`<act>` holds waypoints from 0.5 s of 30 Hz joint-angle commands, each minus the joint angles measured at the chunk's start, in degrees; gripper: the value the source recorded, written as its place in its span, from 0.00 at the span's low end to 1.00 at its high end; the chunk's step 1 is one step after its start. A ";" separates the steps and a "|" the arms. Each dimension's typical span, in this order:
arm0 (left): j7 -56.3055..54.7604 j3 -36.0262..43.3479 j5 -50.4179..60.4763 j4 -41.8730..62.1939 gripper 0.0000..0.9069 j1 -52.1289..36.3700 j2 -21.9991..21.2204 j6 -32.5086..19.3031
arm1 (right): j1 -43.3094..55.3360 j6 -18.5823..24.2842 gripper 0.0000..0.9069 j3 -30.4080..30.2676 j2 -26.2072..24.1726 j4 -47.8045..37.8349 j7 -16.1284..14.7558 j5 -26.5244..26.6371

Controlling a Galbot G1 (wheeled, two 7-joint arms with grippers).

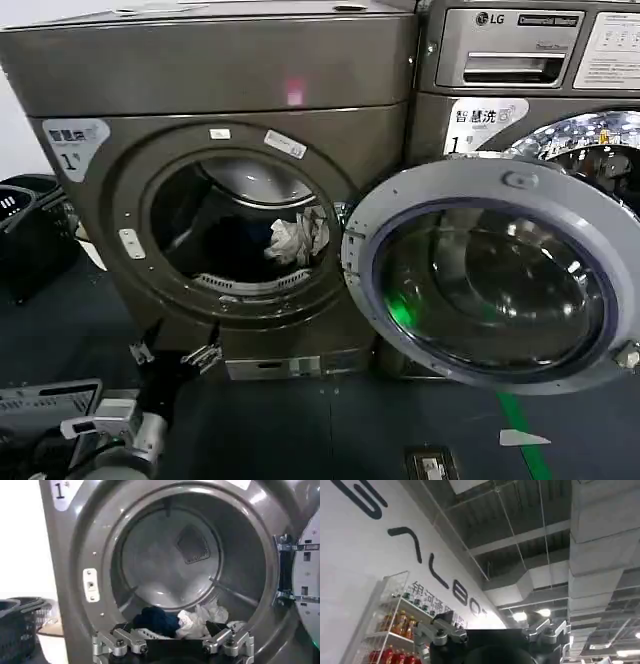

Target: Grasp the clothes from the dryer.

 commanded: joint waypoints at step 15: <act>0.03 -0.18 0.03 -1.44 1.00 1.24 0.09 -0.03 | -0.27 0.07 1.00 0.33 0.43 0.15 -0.38 0.25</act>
